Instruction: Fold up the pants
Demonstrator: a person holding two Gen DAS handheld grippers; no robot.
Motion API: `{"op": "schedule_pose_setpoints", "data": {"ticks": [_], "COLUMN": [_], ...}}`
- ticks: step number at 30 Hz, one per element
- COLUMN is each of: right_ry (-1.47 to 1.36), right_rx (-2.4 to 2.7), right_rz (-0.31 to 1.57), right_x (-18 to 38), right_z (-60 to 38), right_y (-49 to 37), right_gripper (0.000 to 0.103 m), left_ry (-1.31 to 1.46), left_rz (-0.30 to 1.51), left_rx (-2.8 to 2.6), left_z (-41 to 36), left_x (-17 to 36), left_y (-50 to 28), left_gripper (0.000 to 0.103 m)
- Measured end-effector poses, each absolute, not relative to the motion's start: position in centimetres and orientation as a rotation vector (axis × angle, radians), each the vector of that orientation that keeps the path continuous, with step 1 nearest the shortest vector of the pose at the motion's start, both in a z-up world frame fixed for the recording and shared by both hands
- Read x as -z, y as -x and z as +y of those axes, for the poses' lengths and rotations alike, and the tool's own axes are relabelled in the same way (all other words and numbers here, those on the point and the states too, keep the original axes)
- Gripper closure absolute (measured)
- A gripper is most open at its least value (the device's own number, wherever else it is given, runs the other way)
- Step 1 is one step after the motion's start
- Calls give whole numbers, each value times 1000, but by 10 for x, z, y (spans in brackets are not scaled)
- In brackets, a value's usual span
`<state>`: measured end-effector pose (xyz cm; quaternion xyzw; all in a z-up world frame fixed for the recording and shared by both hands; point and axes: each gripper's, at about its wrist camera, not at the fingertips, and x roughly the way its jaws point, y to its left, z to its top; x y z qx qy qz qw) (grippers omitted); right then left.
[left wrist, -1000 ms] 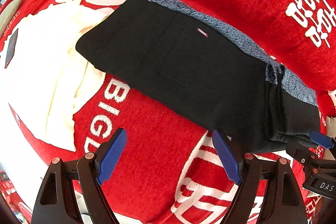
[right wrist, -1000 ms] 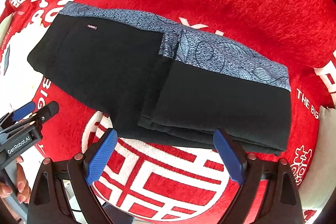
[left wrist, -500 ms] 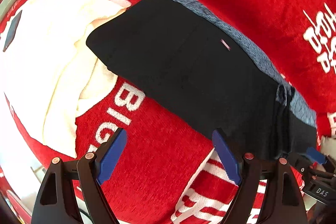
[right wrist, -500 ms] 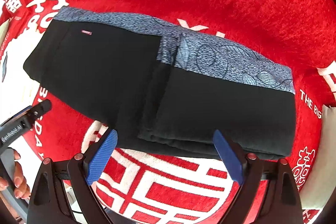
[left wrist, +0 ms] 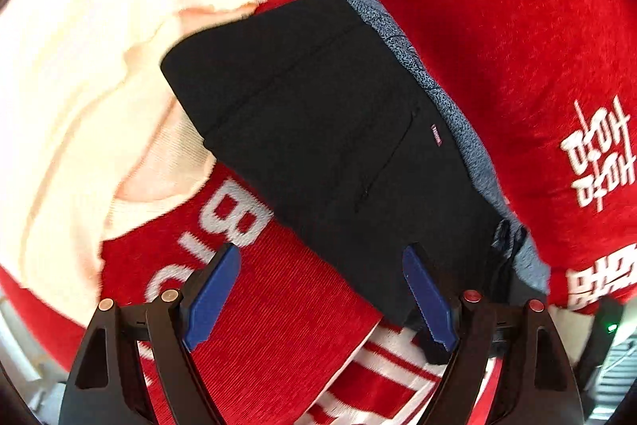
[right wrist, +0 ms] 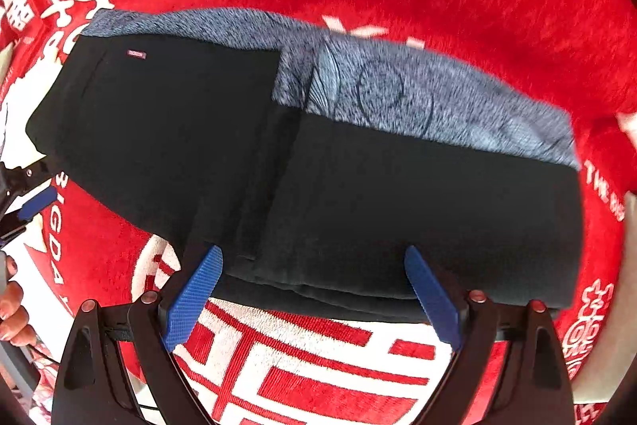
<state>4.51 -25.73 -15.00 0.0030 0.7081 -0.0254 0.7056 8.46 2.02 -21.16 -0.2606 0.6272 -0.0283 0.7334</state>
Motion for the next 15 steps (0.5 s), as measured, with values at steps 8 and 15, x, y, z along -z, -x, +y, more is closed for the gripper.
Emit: {"op": "schedule_pose_setpoints", "data": {"ticks": [8,15], "right_ry": [55,45], "right_rx": [15,10], "right_rz": [1537,1517], "right_x": [156,157], "right_z": [-247,-245], "right_y": [-37,-33], "right_gripper": [2,2], "left_ry": [692,791], "left_rz": [1277,1206], "left_rx": [168,189], "left_z": [31,36], "left_x": [217,221], "left_y": [-94,-100], "left_gripper": [19,18]}}
